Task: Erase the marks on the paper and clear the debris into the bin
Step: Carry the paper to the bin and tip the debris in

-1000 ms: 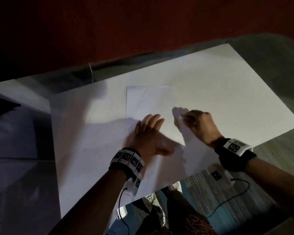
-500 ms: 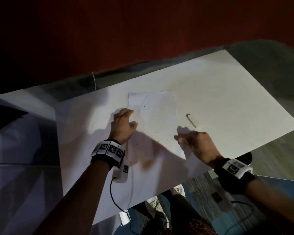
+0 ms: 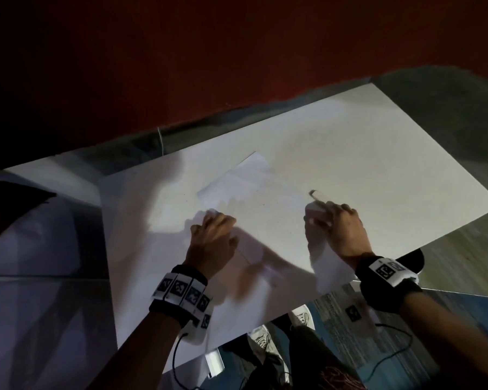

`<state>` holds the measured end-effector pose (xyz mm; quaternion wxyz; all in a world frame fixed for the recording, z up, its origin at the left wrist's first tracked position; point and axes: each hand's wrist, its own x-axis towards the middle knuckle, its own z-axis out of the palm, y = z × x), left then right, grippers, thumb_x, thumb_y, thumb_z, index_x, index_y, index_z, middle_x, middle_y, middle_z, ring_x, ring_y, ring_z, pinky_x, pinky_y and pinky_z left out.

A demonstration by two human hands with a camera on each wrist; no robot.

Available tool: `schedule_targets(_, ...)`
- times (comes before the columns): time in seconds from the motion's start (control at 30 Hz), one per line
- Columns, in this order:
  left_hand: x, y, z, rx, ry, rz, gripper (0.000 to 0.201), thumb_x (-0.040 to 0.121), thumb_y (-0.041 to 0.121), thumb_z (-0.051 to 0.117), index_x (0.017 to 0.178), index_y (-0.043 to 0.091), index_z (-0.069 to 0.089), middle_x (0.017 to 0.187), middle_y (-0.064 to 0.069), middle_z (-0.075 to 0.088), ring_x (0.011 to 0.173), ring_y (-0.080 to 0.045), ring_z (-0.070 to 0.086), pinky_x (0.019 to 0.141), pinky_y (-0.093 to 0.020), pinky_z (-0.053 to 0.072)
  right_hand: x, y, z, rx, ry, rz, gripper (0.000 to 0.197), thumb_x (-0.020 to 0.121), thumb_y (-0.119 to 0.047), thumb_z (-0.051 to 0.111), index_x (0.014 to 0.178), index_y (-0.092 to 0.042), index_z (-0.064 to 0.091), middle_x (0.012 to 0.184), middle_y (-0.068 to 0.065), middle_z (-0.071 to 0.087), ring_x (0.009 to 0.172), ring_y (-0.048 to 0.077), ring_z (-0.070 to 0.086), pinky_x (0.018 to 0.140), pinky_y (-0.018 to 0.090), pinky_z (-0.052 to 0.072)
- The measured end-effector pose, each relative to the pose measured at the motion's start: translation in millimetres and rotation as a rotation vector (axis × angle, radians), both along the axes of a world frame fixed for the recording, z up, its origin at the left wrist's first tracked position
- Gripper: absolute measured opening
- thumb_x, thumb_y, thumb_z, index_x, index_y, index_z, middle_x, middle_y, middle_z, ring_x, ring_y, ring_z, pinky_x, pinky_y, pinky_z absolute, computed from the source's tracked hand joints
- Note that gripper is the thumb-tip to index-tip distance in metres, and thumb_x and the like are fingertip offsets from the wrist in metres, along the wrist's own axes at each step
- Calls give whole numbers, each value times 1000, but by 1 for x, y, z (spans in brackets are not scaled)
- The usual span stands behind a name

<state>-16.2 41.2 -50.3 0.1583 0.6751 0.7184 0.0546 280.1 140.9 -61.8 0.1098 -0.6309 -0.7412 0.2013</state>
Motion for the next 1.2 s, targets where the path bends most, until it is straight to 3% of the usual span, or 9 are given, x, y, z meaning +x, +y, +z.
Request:
schedule_targets(0.13, -25, 29, 16, 32, -111, 180, 45, 99, 23, 50, 142, 13, 56, 144, -13, 54, 129, -37, 49, 100, -50, 43, 10, -22, -10, -16, -7, -36, 35, 82, -33, 72, 99, -4, 62, 94, 16, 61, 92, 37, 56, 70, 40, 50)
schedule_targets(0.3, -48, 66, 6, -61, -97, 461, 62, 96, 34, 68, 148, 10, 46, 148, -15, 43, 136, -39, 36, 102, -54, 43, 1, -24, -16, 46, 83, -126, 14, 86, -17, 68, 92, -5, 68, 86, 17, 63, 83, 35, 59, 67, 28, 38)
schedule_targets(0.57, -64, 101, -9, -92, -208, 487, 57, 74, 36, 89, 122, 14, 69, 129, -15, 64, 121, -35, 59, 103, -40, 48, 3, -19, 0, -121, 250, -115, 19, 81, -16, 72, 66, -6, 65, 66, 1, 57, 64, 23, 54, 56, 28, 33)
schedule_targets(0.63, -63, 107, -4, -120, -188, 463, 50, 74, 32, 89, 116, 9, 74, 123, -15, 69, 115, -35, 64, 102, -38, 50, 5, -18, 7, -169, 338, -149, 23, 79, -16, 74, 63, -6, 60, 58, 2, 57, 55, 19, 51, 49, 21, 35)
schedule_targets(0.7, -58, 110, -1, -156, -183, 467, 40, 77, 27, 88, 108, 4, 78, 114, -16, 74, 107, -35, 68, 96, -36, 53, 3, -19, 14, -234, 515, -234, 15, 79, -14, 75, 71, -6, 65, 60, 3, 65, 53, 17, 60, 55, 20, 47)
schedule_targets(0.73, -56, 110, 1, -185, -183, 480, 37, 78, 26, 87, 105, 3, 78, 112, -17, 74, 106, -35, 69, 93, -35, 54, 1, -22, 17, -290, 663, -301, 11, 79, -12, 76, 80, -5, 67, 66, 8, 70, 58, 20, 66, 62, 29, 55)
schedule_targets(0.83, -46, 104, 5, -208, -228, 520, 19, 82, 18, 79, 86, 1, 73, 102, -20, 74, 99, -37, 69, 79, -31, 52, -6, -31, 18, -440, 1008, -505, 29, 77, -4, 78, 101, 2, 64, 87, 19, 72, 71, 27, 69, 71, 42, 59)
schedule_targets(1.0, -31, 76, 13, -175, -408, 519, 19, 85, 12, 74, 69, 3, 70, 73, -10, 73, 78, -25, 73, 64, -23, 46, 2, -42, 13, -468, 1074, -540, 22, 75, 4, 74, 91, 11, 61, 69, 15, 62, 66, 24, 54, 66, 37, 49)
schedule_targets(1.2, -4, 39, 31, -115, -790, 564, 23, 90, 3, 73, 76, 9, 56, 72, -10, 71, 72, -22, 76, 61, -28, 45, 42, -43, 17, -503, 1123, -459, 27, 74, 0, 79, 100, 0, 72, 88, 20, 69, 76, 25, 60, 75, 37, 51)
